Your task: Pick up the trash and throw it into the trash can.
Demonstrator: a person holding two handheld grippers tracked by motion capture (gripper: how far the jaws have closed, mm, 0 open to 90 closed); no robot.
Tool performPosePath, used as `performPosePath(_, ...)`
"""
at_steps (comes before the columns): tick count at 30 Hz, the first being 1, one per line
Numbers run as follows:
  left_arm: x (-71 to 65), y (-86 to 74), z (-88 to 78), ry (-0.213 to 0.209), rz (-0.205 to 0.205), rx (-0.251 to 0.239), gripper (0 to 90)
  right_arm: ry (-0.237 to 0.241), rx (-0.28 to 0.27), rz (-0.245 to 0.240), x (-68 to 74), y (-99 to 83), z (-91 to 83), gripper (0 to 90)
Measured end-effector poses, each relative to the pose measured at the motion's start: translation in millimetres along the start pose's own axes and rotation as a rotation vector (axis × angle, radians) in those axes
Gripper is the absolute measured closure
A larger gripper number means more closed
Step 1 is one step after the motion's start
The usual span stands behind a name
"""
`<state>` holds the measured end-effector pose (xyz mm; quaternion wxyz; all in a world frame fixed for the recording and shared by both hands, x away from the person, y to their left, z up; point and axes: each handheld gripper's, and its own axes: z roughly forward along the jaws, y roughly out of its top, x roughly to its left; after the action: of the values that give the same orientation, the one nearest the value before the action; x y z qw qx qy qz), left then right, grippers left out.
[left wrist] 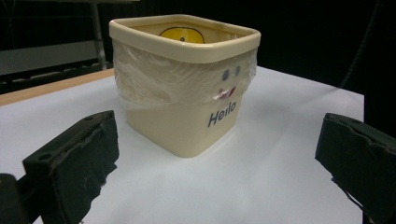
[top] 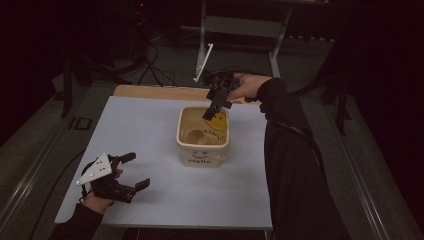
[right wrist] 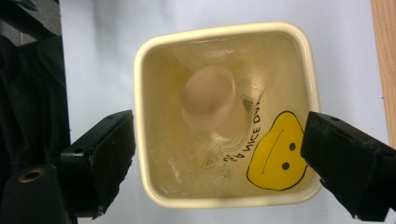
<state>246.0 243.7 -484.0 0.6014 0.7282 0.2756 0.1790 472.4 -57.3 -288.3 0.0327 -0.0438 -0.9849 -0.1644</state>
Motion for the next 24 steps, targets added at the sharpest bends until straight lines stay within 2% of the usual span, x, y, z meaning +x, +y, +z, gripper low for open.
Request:
performPosePath(11,0.2,0.2,1.7,-0.003,0.002,0.003,0.6,-0.012,-0.010,-0.010,8.0,-3.2,-10.5,10.0)
performPosePath(20,0.1,0.7,1.8,-0.002,0.002,0.002,0.6,-0.020,-0.021,0.004,10.8,-13.8,-15.3,10.1)
performPosePath(24,-0.2,0.4,2.6,-0.006,0.001,0.004,0.6,-0.027,-0.034,0.012,13.4,-24.5,-16.7,10.1)
